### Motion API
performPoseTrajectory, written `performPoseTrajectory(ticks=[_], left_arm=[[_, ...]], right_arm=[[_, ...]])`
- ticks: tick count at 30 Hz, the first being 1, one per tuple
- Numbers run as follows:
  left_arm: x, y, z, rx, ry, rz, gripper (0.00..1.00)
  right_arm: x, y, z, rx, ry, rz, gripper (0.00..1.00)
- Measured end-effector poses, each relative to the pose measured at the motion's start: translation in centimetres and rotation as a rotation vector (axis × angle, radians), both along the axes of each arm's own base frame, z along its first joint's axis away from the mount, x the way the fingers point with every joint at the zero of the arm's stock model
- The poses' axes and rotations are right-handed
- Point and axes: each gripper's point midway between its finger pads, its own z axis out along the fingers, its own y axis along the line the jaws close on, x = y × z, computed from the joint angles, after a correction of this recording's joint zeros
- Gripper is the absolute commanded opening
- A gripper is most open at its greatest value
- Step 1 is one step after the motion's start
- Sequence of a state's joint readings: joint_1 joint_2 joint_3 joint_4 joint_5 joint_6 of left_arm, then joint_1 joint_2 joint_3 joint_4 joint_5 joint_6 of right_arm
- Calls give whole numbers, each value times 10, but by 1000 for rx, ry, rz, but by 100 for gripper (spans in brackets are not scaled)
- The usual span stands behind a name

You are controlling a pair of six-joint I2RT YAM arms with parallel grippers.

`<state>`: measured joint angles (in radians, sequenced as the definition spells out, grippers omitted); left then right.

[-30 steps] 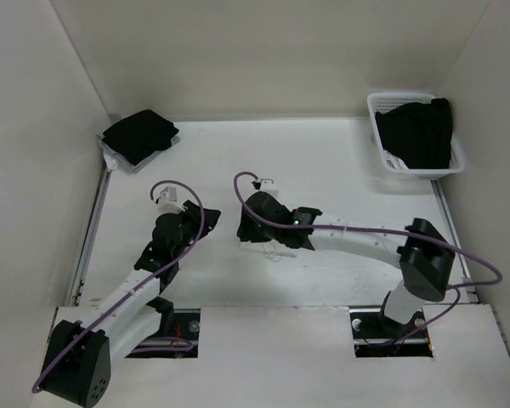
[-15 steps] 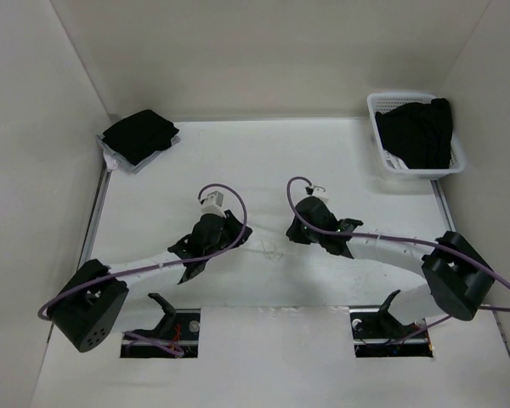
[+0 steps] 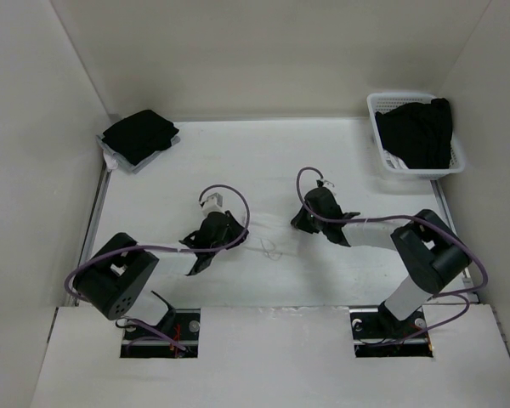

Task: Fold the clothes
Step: Fold the tank top

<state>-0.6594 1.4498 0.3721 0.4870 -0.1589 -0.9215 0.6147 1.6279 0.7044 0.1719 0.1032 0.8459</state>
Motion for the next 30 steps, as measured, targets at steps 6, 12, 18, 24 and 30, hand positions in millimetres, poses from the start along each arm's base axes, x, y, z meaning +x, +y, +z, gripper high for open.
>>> performPoseTrajectory(ticks=[6,12,18,24,30], left_arm=[[1,9,2,-33,0,30,23],[-9,12,47,-100,-96,18,36],[-8,20,92,-113,-221,23,47],[-1,47,83,18,-194,56,56],[1,77,78,59,-160,105,60]], right_arm=[[6,0,3,21,-12,-13,12],[7,1,13,34,-33,-11,29],[12,5,81,107,-195,23,53],[10,-13,162,188,-460,11,73],[18,-74,139,142,-529,-154,81]])
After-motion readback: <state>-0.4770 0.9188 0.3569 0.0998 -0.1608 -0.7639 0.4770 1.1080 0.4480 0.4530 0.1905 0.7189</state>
